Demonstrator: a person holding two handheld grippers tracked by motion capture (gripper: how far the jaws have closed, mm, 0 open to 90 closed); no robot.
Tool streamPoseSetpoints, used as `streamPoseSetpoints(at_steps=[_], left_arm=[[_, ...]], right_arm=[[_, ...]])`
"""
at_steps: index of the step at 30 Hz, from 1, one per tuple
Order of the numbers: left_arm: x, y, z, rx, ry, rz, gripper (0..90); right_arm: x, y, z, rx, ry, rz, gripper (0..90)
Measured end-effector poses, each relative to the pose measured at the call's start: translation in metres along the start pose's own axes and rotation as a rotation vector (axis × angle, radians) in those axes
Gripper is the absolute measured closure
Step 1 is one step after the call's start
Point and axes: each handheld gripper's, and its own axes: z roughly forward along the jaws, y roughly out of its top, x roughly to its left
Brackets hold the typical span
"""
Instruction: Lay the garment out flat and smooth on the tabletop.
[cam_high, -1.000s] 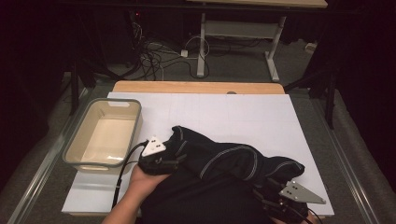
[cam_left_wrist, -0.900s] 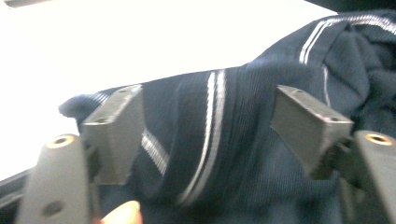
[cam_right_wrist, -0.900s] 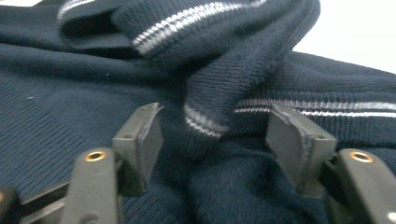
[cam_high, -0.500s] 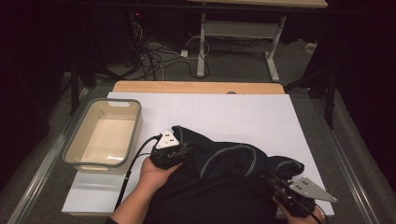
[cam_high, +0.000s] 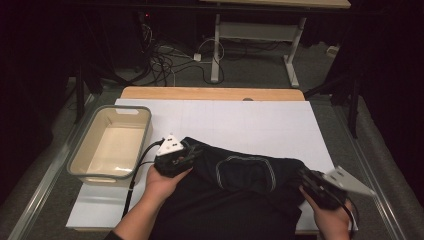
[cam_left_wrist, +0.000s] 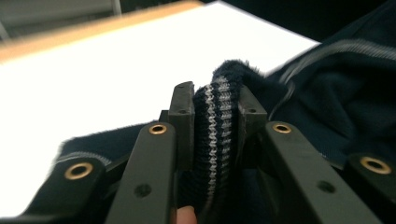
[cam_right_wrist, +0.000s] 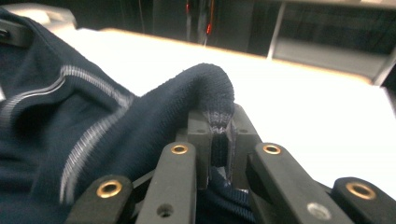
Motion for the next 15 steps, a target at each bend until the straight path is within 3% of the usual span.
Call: streamPoseSetpoints(at_steps=[3,5,6,7,8,10,11,12,15], left_arm=[[0.017,0.02,0.028,0.029,0.024,-0.036,72.9],[0.032,0.053,0.039,0.021,0.082,-0.032,73.4],[0.039,0.069,0.04,0.003,0.106,-0.031,73.3],[0.05,0.097,0.039,-0.036,0.15,-0.048,72.9],[0.06,0.117,0.038,-0.072,0.183,-0.078,69.4],[0.076,0.14,0.04,-0.087,0.217,-0.149,49.6],[0.081,0.143,0.042,-0.082,0.205,-0.185,45.8],[0.081,0.141,0.044,-0.074,0.187,-0.191,43.6],[0.067,0.12,0.05,-0.037,0.166,-0.099,43.4]], right_arm=[[-0.02,0.012,0.051,0.101,0.002,0.018,84.2],[-0.034,0.034,0.08,0.148,-0.018,0.015,84.4],[-0.042,0.053,0.088,0.145,-0.049,-0.002,84.3],[-0.049,0.069,0.092,0.122,-0.069,0.001,84.2],[-0.063,0.095,0.095,0.075,-0.093,0.026,82.6],[-0.083,0.122,0.1,0.04,-0.131,0.079,56.0],[-0.091,0.127,0.103,0.049,-0.133,0.113,50.9],[-0.094,0.127,0.104,0.055,-0.142,0.114,51.0],[-0.09,0.11,0.104,0.098,-0.131,0.079,50.4]])
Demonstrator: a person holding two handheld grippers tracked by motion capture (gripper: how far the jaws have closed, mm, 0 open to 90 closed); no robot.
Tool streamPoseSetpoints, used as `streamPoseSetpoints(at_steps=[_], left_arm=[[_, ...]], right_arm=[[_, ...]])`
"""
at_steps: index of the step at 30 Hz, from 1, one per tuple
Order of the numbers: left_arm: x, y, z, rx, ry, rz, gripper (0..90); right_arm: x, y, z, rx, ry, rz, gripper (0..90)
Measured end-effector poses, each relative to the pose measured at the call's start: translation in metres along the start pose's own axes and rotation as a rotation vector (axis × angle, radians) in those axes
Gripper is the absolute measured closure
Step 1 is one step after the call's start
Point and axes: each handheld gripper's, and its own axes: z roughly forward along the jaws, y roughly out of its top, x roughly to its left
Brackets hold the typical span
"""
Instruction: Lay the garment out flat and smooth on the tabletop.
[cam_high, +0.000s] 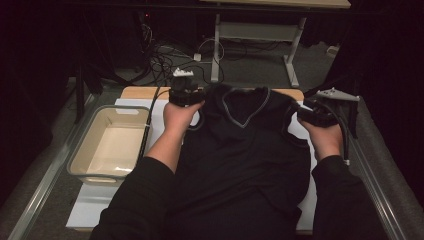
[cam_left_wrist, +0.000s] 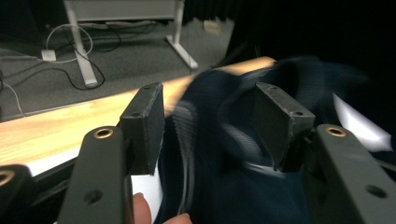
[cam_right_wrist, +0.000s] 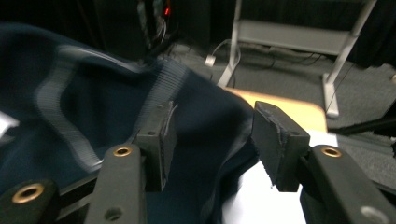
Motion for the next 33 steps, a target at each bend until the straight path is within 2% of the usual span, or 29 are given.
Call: streamPoseSetpoints(at_steps=[2,6,12,15,18,21,25,27,31,33], left_arm=[[-0.008,-0.022,-0.004,0.009,-0.037,0.039,43.4],[-0.023,-0.072,-0.023,0.046,-0.08,0.074,43.4],[-0.041,-0.146,-0.08,0.075,-0.111,0.136,43.3],[-0.042,-0.179,-0.109,0.1,-0.138,0.13,43.4],[-0.039,-0.206,-0.126,0.125,-0.137,0.124,43.4],[-0.034,-0.219,-0.132,0.148,-0.098,0.153,43.4],[-0.028,-0.223,-0.138,0.134,-0.085,0.145,43.3],[-0.026,-0.223,-0.138,0.13,-0.089,0.146,41.3],[-0.026,-0.223,-0.138,0.094,-0.145,0.178,41.5],[-0.027,-0.221,-0.139,0.059,-0.166,0.177,41.4]], right_arm=[[0.005,-0.019,-0.005,0.01,0.022,-0.009,50.1],[0.018,-0.058,-0.025,0.035,0.048,-0.027,50.0],[0.043,-0.113,-0.074,0.043,0.065,-0.03,50.0],[0.056,-0.135,-0.097,0.047,0.073,-0.043,50.1],[0.069,-0.155,-0.114,0.053,0.086,-0.049,50.1],[0.079,-0.171,-0.125,0.062,0.078,-0.075,50.0],[0.084,-0.182,-0.134,0.069,0.084,-0.101,49.9],[0.083,-0.185,-0.137,0.059,0.1,-0.083,49.9],[0.08,-0.189,-0.141,0.064,0.12,-0.088,49.2],[0.077,-0.19,-0.145,0.053,0.116,-0.077,48.9]])
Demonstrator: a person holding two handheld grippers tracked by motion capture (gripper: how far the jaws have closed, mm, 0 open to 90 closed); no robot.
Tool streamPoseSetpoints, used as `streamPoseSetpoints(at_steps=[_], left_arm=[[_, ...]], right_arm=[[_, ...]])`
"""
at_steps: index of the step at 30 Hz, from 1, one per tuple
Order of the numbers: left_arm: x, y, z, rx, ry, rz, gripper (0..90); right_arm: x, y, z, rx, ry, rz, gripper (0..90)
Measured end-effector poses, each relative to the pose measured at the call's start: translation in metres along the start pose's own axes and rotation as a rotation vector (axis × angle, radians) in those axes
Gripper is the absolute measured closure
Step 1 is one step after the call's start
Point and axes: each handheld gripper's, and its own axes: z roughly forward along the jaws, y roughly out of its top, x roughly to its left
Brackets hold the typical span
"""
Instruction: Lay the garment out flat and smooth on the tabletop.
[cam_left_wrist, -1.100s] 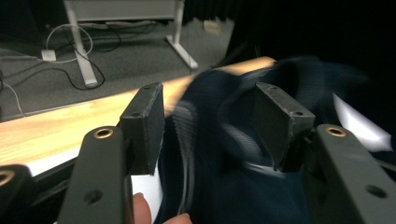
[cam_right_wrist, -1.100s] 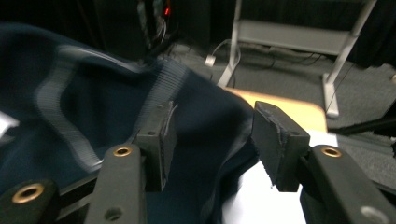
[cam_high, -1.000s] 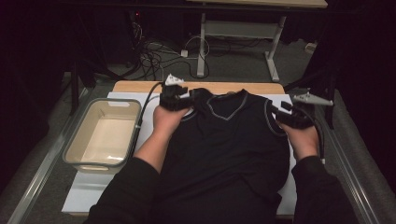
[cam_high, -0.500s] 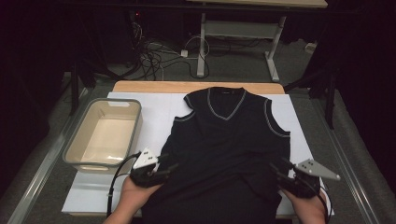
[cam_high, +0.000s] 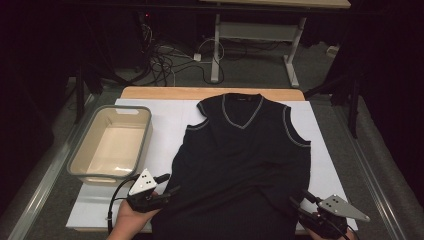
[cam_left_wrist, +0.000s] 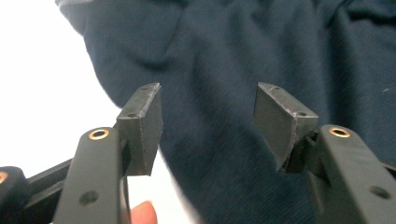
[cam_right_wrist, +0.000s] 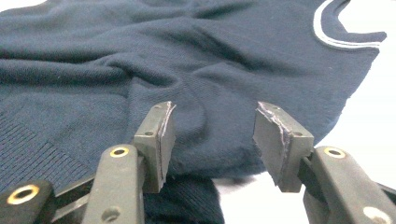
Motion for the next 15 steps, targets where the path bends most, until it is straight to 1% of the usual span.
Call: streamPoseSetpoints(at_steps=[2,3,5,6,7,10,12,14,15], left_arm=[[-0.002,0.002,0.001,-0.023,-0.009,0.001,40.5],[-0.003,0.002,0.003,-0.021,-0.01,0.008,37.5],[-0.005,0.003,0.005,-0.015,-0.002,0.025,35.6],[-0.005,0.004,0.007,-0.013,-0.001,0.024,32.4],[-0.006,0.005,0.008,-0.014,-0.004,0.022,30.3],[-0.007,0.009,0.013,-0.023,-0.004,0.019,21.5],[-0.006,0.011,0.017,-0.026,-0.012,0.015,15.9],[-0.005,0.013,0.022,-0.024,-0.009,0.007,12.9],[-0.004,0.014,0.025,-0.02,-0.008,-0.002,8.0]], right_arm=[[-0.002,-0.002,-0.004,-0.005,0.0,0.003,48.9],[-0.002,-0.003,-0.006,-0.003,-0.001,0.004,48.9],[-0.003,-0.006,-0.009,-0.002,0.001,0.012,49.0],[-0.003,-0.008,-0.011,-0.003,0.005,0.017,49.1],[-0.001,-0.01,-0.013,-0.005,0.01,0.023,49.2],[0.005,-0.012,-0.02,-0.011,0.027,0.021,49.2],[0.01,-0.013,-0.023,-0.015,0.038,0.015,49.1],[0.015,-0.015,-0.023,-0.004,0.046,0.008,48.8],[0.017,-0.016,-0.023,0.004,0.053,0.01,48.1]])
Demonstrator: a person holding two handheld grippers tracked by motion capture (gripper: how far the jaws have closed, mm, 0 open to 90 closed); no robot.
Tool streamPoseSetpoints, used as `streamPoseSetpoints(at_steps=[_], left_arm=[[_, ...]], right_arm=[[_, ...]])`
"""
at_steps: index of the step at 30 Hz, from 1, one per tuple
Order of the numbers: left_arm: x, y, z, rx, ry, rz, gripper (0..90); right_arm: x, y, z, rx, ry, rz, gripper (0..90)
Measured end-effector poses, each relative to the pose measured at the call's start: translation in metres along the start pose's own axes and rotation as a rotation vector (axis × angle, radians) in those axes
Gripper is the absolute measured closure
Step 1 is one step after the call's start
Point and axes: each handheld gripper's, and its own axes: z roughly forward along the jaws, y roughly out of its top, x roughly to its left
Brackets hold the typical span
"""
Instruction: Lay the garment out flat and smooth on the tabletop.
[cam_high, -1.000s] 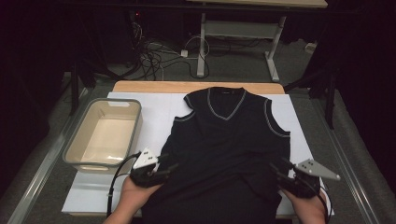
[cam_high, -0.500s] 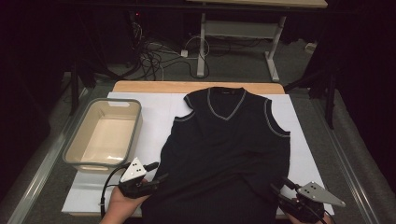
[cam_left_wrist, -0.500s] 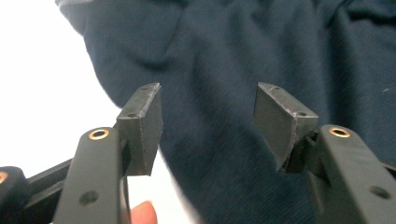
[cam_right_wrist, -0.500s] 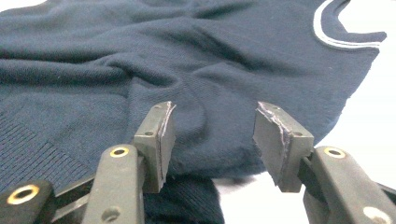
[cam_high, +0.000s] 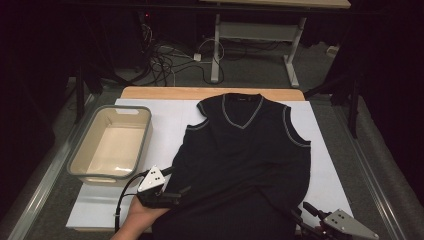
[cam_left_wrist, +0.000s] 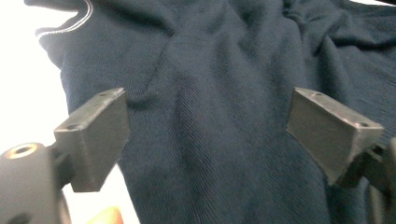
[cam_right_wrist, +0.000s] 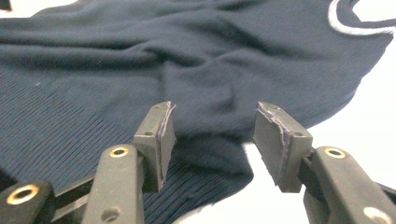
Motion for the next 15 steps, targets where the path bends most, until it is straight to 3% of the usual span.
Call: streamPoseSetpoints(at_steps=[3,5,7,10,12,13,15], left_arm=[[0.002,0.001,0.006,0.007,0.005,-0.007,0.0],[0.004,0.001,0.008,0.007,-0.003,-0.019,0.0],[0.006,0.001,0.009,0.01,-0.01,-0.031,0.0],[0.004,0.001,0.009,0.007,-0.002,-0.013,0.0],[0.002,0.0,0.009,0.002,0.002,-0.001,0.0],[0.002,0.0,0.008,0.001,0.003,0.001,0.0],[0.002,0.0,0.008,0.001,0.001,0.001,0.0]], right_arm=[[0.002,-0.005,0.001,0.022,0.009,0.005,46.0],[0.002,-0.008,0.003,0.042,0.017,0.006,42.9],[0.003,-0.011,0.009,0.077,0.007,0.016,33.9],[0.001,-0.014,0.021,0.119,-0.017,0.031,28.5],[0.002,-0.012,0.028,0.133,-0.027,0.025,31.9],[0.003,-0.012,0.031,0.127,-0.038,0.01,38.3],[0.004,-0.012,0.03,0.109,-0.013,-0.004,65.3]])
